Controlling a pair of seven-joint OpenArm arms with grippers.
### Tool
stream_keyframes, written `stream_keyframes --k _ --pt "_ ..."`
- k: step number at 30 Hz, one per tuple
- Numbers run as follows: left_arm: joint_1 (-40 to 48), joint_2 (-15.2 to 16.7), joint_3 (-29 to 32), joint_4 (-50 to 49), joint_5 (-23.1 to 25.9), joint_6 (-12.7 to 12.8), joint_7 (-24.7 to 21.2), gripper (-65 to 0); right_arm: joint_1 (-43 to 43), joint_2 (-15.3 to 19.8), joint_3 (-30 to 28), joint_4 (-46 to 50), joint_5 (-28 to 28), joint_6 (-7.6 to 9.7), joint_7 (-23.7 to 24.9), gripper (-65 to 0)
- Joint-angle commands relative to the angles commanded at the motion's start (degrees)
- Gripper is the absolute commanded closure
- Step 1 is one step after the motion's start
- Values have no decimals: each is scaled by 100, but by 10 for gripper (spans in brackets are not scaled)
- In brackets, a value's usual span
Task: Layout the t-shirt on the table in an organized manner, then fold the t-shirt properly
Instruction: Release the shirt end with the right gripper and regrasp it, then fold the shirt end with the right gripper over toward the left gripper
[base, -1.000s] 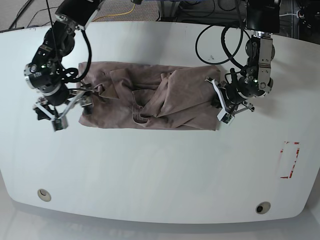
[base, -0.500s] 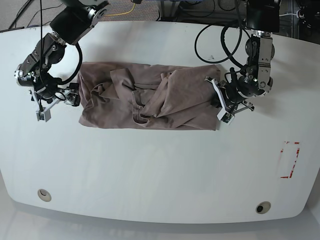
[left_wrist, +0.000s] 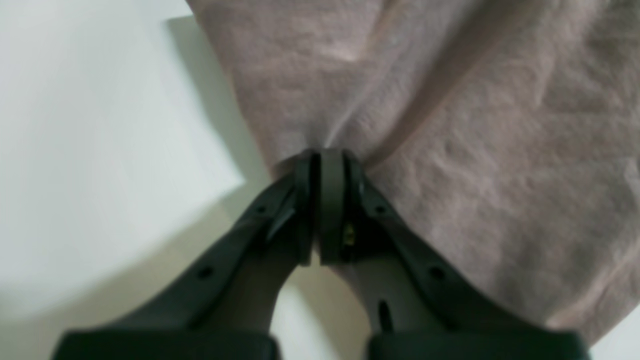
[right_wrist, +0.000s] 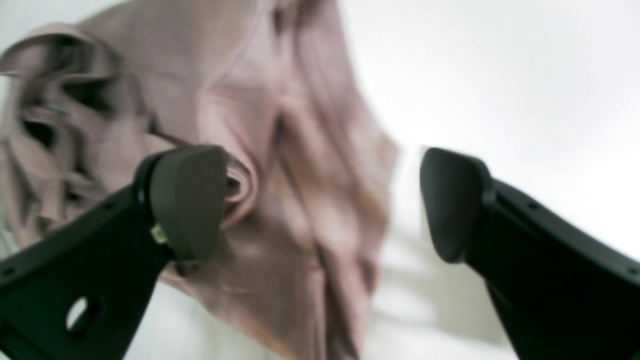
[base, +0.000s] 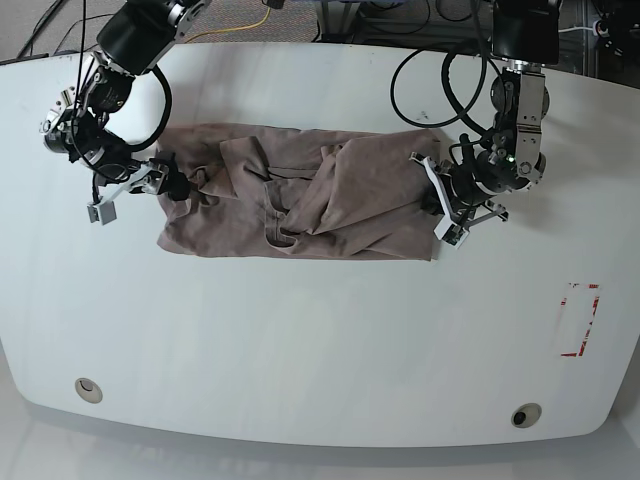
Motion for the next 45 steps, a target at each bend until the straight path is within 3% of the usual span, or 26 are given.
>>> stream_keyframes --k 17,21,24,30,36,39,45 --pt "-9 0 0 0 0 0 0 -1 9 -369 -571 -97 9 0 26 -583" --pt "-9 0 0 0 0 0 0 -1 9 -396 -589 -97 0 0 44 -556" --pt "-9 0 0 0 0 0 0 -1 18 -396 -598 -97 -26 0 44 -439" --pt "-18 0 0 0 0 0 0 -1 35 -404 -633 -97 -53 0 97 -16" --pt "-26 0 18 0 9 0 0 -1 35 -360 -765 26 0 0 114 -2" --pt "-26 18 44 0 9 0 0 -1 0 -369 -809 580 0 0 70 0" --pt "-26 26 53 0 9 0 9 -3 -53 -501 -809 1820 35 0 -527 0"
